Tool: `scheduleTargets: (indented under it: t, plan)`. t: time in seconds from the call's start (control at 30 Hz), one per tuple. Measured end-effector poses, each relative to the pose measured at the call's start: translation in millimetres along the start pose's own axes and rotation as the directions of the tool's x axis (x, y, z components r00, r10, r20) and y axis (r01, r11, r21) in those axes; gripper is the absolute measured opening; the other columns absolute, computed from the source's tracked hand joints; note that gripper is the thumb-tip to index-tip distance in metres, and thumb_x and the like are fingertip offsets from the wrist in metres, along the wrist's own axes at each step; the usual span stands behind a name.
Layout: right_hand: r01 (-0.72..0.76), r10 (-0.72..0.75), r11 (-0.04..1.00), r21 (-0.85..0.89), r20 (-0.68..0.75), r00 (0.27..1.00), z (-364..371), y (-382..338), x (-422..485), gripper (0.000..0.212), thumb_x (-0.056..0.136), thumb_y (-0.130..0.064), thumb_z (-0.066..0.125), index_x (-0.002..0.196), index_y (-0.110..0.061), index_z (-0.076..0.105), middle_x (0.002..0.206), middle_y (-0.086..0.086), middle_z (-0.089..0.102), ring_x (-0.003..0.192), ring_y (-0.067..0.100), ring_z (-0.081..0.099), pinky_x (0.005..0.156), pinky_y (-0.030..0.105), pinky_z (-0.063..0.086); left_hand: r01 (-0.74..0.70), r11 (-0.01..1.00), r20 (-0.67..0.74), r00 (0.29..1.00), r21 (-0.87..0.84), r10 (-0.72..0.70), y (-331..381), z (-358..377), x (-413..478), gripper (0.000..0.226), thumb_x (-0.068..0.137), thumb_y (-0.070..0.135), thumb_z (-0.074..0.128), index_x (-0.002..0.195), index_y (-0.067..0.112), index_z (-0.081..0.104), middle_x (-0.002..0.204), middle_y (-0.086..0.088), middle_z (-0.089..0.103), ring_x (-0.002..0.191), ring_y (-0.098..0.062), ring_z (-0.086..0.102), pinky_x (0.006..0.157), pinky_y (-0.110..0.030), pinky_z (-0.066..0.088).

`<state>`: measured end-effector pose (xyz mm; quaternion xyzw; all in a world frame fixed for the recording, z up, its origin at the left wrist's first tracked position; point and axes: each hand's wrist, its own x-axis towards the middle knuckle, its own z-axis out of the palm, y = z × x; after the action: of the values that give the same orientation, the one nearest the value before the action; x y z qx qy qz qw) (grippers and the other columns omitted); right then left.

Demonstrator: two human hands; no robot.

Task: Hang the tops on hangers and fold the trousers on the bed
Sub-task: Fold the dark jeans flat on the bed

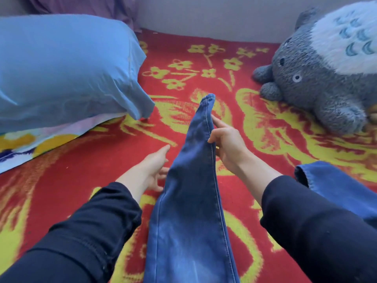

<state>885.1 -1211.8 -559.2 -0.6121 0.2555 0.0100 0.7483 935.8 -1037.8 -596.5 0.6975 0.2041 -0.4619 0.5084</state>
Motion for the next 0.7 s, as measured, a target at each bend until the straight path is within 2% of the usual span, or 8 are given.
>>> scheduleTargets:
  t: [0.07, 0.13, 0.2, 0.27, 0.37, 0.47, 0.57, 0.7]
  plan:
    - [-0.012, 0.012, 1.0, 0.013, 0.042, 0.999, -1.5, -3.7, -2.9, 0.07, 0.061, 0.0, 0.042, 0.12, -0.029, 0.067, 0.099, 0.001, 0.066, 0.088, 0.025, 0.058, 0.07, 0.033, 0.043, 0.048, 0.999, 0.054, 0.997, -0.023, -0.047, -7.9, 2.9, 4.2, 0.069, 0.09, 0.068, 0.037, 0.11, 0.006, 0.057, 0.097, -0.013, 0.062, 0.08, -0.022, 0.056, 0.064, -0.031, 0.04]
    - [-0.013, 0.009, 0.998, 0.068, 0.063, 0.998, -5.4, -9.6, -5.7, 0.062, 0.065, 0.004, 0.037, 0.113, -0.02, 0.069, 0.092, 0.005, 0.064, 0.086, 0.027, 0.058, 0.074, 0.037, 0.043, 0.104, 0.994, 0.245, 0.965, -0.016, -0.097, -8.0, 3.6, 1.5, 0.073, 0.086, 0.067, 0.042, 0.103, 0.001, 0.066, 0.099, -0.018, 0.068, 0.089, -0.029, 0.064, 0.074, -0.032, 0.047]
    - [-0.018, 0.004, 0.989, 0.149, 0.091, 0.996, -10.1, -16.3, -8.4, 0.052, 0.067, 0.007, 0.032, 0.1, -0.012, 0.067, 0.081, 0.005, 0.059, 0.076, 0.025, 0.055, 0.068, 0.034, 0.043, 0.105, 0.994, 0.415, 0.904, 0.012, -0.1, -3.6, 3.8, -10.9, 0.056, 0.078, 0.056, 0.056, 0.096, 0.005, 0.071, 0.101, -0.018, 0.07, 0.089, -0.03, 0.066, 0.08, -0.032, 0.049]
    - [-0.023, -0.005, 0.976, 0.217, 0.13, 0.991, -13.4, -22.7, -12.1, 0.045, 0.063, 0.007, 0.031, 0.091, -0.01, 0.063, 0.076, 0.006, 0.056, 0.07, 0.023, 0.052, 0.065, 0.033, 0.041, 0.047, 0.999, 0.459, 0.888, -0.025, -0.03, -1.2, 5.6, -18.2, 0.039, 0.076, 0.04, 0.061, 0.097, 0.009, 0.07, 0.097, -0.014, 0.07, 0.083, -0.028, 0.065, 0.08, -0.032, 0.05]
    - [0.0, -0.024, 0.976, 0.219, 0.108, 0.994, -16.8, -27.9, -14.0, 0.048, 0.064, 0.008, 0.034, 0.092, -0.012, 0.068, 0.077, 0.003, 0.061, 0.071, 0.02, 0.056, 0.064, 0.031, 0.043, -0.19, 0.948, 0.22, 0.943, -0.255, 0.248, 3.7, 14.5, -15.9, 0.031, 0.084, 0.016, 0.061, 0.113, 0.008, 0.065, 0.101, -0.015, 0.069, 0.082, -0.025, 0.067, 0.075, -0.032, 0.055]
    - [0.039, -0.045, 0.997, -0.07, -0.098, 0.994, -23.8, -24.9, -15.6, 0.057, 0.076, 0.007, 0.052, 0.123, -0.022, 0.066, 0.085, -0.004, 0.069, 0.088, 0.015, 0.062, 0.079, 0.032, 0.05, -0.504, 0.826, -0.198, 0.863, -0.254, 0.466, 12.4, 12.1, -11.6, 0.046, 0.092, 0.01, 0.059, 0.135, 0.018, 0.044, 0.126, -0.01, 0.061, 0.097, -0.021, 0.067, 0.08, -0.035, 0.055]
    - [-0.023, -0.013, 0.973, -0.23, -0.156, 0.988, -35.8, -13.2, -30.9, 0.061, 0.083, 0.003, 0.059, 0.137, -0.022, 0.053, 0.107, -0.001, 0.067, 0.104, 0.016, 0.059, 0.087, 0.033, 0.048, -0.454, 0.89, -0.205, 0.876, -0.046, 0.437, 4.2, 9.0, -9.6, 0.09, 0.092, 0.031, 0.063, 0.153, 0.029, -0.003, 0.156, 0.003, 0.028, 0.137, -0.021, 0.039, 0.11, -0.045, 0.036]
    - [-0.057, 0.017, 0.951, -0.305, -0.133, 0.991, -48.9, -1.1, -63.8, 0.057, 0.087, -0.006, 0.062, 0.141, -0.019, 0.049, 0.127, 0.005, 0.06, 0.099, 0.013, 0.06, 0.077, 0.025, 0.045, -0.447, 0.87, -0.153, 0.864, 0.208, 0.48, -18.8, 39.6, -30.0, 0.08, 0.094, 0.037, 0.057, 0.154, 0.03, 0.004, 0.16, 0.007, 0.013, 0.145, -0.016, 0.02, 0.116, -0.036, 0.021]
